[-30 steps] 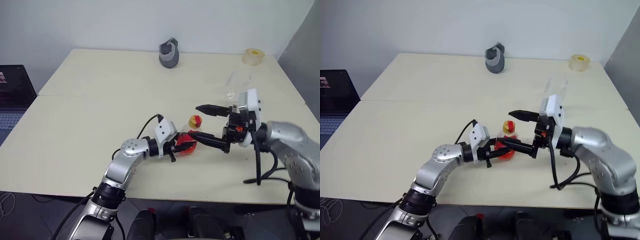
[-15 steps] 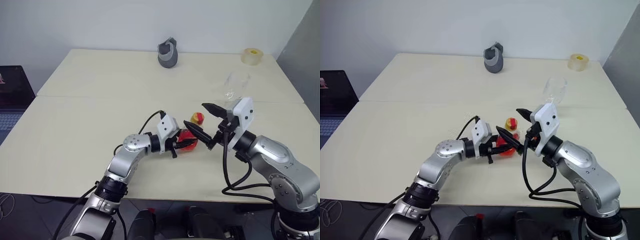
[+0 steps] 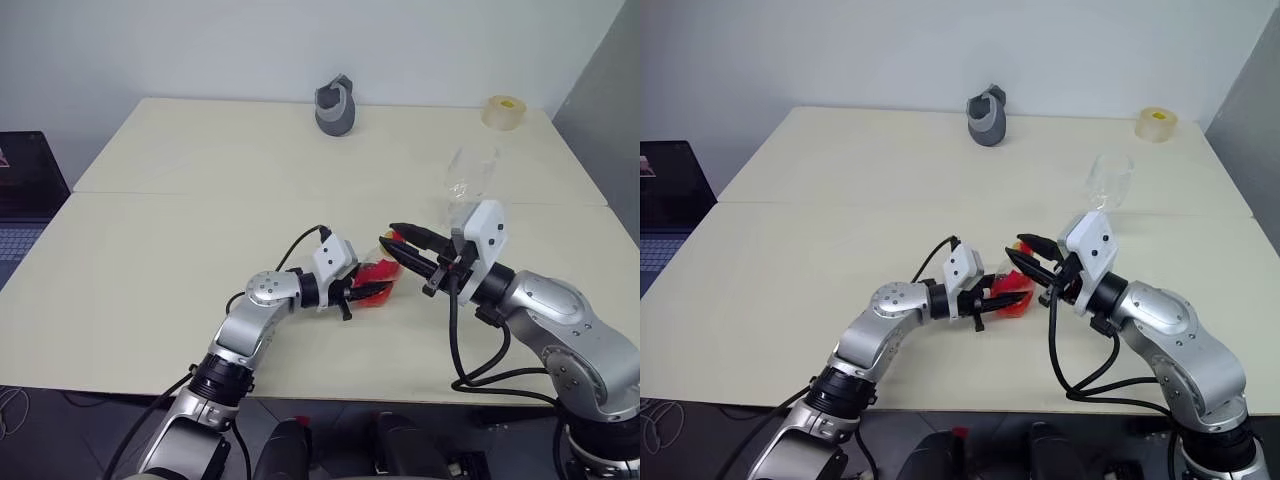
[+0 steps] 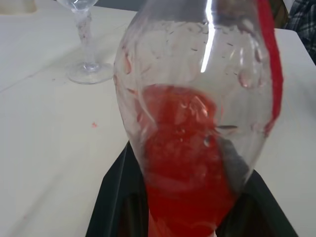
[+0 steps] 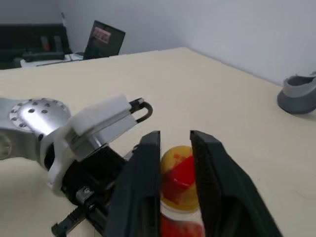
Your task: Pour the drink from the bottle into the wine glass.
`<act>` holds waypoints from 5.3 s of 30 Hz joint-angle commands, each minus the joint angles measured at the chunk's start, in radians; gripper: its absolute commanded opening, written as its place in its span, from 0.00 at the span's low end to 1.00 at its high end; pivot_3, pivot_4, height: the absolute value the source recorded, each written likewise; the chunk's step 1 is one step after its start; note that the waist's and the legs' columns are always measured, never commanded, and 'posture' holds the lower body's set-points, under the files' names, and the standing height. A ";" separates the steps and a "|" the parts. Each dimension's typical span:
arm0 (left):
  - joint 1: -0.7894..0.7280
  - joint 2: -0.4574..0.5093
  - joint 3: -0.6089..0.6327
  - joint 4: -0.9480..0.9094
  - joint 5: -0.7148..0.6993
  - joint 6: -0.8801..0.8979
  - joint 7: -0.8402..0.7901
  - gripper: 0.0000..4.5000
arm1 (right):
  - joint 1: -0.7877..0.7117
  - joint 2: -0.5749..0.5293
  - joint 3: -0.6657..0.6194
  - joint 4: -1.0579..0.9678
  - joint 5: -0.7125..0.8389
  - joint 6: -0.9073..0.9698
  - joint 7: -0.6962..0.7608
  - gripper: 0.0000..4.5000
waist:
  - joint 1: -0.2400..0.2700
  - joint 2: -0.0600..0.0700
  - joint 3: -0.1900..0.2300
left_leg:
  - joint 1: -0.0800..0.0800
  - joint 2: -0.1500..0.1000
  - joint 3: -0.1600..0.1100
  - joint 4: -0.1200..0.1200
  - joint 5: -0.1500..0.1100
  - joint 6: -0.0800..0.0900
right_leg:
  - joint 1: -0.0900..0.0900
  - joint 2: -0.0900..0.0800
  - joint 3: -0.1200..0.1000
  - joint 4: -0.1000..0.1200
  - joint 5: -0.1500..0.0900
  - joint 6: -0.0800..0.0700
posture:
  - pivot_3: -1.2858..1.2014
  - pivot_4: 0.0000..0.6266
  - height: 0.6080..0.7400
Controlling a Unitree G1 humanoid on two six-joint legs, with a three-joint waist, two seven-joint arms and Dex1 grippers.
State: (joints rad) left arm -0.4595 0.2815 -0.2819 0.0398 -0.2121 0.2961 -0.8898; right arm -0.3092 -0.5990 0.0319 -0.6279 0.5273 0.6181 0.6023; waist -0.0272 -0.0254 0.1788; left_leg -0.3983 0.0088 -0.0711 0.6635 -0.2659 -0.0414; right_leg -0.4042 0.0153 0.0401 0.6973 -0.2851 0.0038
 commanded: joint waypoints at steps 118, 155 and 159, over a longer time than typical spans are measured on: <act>-0.018 -0.111 0.003 -0.011 -0.003 -0.112 0.023 0.23 | -0.013 -0.016 -0.118 -0.041 0.144 0.087 -0.115 1.00 | 0.011 0.003 0.003 | -0.001 0.000 0.005 0.000 0.000 0.000 | 0.000 0.001 0.001 -0.001 0.000 0.001 | 0.52 0.24 1.00; 0.002 -0.094 0.026 -0.019 -0.018 -0.112 0.034 0.22 | 0.055 -0.061 -0.236 -0.064 0.322 0.166 -0.111 1.00 | 0.001 0.003 0.002 | 0.000 0.001 0.007 0.000 0.000 0.000 | 0.000 0.001 0.002 -0.001 0.000 0.001 | 0.52 0.24 1.00; 0.000 -0.096 0.022 -0.018 -0.016 -0.113 0.032 0.22 | 0.000 -0.021 -0.178 -0.027 0.298 0.161 -0.136 1.00 | 0.001 0.003 0.002 | 0.000 0.000 0.006 0.000 0.000 0.000 | 0.000 0.001 0.002 -0.001 0.000 0.001 | 0.52 0.24 1.00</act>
State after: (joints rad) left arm -0.4388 0.1934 -0.2675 0.0654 -0.2167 0.2090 -0.8585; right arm -0.2927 -0.6215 -0.1482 -0.6502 0.8343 0.7915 0.4748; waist -0.0266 -0.0221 0.1812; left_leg -0.3988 0.0090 -0.0646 0.6633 -0.2659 -0.0414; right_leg -0.4041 0.0162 0.0419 0.6964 -0.2847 0.0051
